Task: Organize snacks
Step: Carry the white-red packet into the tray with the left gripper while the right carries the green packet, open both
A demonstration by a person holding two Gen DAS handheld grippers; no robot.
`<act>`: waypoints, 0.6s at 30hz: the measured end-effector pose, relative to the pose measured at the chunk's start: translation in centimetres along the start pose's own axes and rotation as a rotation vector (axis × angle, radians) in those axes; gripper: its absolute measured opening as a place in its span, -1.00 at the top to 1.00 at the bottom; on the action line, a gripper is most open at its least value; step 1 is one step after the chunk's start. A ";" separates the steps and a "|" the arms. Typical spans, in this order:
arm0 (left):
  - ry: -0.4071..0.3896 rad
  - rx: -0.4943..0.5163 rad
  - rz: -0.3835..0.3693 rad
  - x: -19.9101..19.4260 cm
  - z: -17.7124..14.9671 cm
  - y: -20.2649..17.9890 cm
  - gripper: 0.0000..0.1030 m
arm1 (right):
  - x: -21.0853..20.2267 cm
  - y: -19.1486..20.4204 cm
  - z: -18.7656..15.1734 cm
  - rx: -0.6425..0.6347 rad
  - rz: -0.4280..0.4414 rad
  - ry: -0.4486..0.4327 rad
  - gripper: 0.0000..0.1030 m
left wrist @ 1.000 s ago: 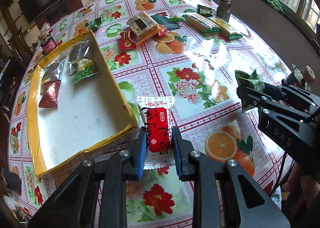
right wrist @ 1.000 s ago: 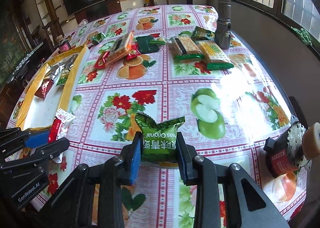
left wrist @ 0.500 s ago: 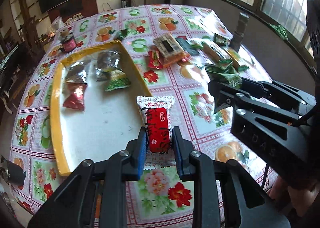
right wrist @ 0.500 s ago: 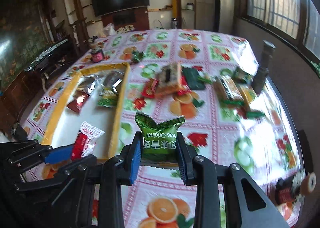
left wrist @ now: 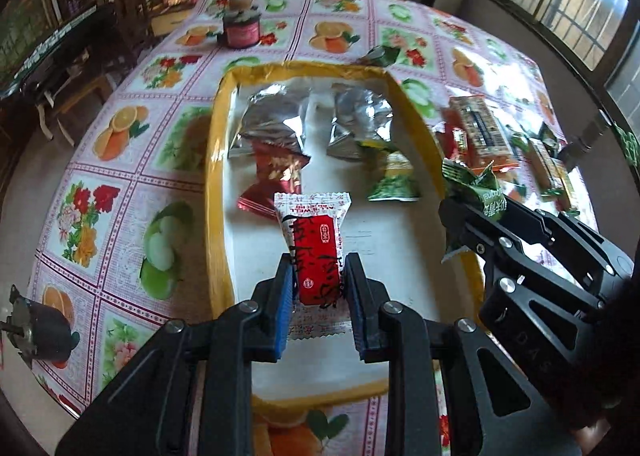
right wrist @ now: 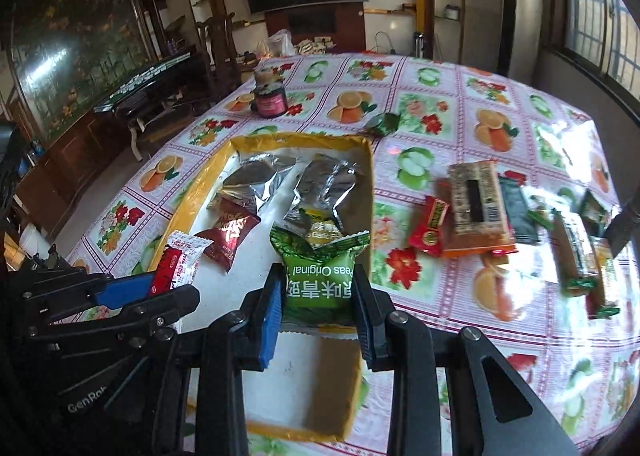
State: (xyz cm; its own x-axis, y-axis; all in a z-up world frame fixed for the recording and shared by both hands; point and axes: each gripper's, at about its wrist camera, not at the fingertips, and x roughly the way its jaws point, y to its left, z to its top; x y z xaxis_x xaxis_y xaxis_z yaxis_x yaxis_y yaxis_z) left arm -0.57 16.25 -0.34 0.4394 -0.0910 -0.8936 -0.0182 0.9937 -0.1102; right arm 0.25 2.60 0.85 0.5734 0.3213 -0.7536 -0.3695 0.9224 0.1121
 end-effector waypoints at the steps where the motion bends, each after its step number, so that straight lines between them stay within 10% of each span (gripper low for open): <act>1: 0.016 -0.009 0.002 0.5 0.2 0.3 0.46 | 0.3 0.2 -0.1 -0.001 0.006 0.011 0.38; 18: 0.109 -0.032 0.066 4.9 1.6 1.1 0.46 | 4.7 0.3 -0.2 -0.017 0.014 0.110 0.37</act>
State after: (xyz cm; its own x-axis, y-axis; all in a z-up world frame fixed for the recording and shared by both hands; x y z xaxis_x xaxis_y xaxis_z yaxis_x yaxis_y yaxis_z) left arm 2.99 17.03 -4.11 0.3365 -0.0338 -0.9411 -0.0729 0.9954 -0.0618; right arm 2.64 4.34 -2.80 0.4848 0.3079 -0.8186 -0.3902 0.9138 0.1127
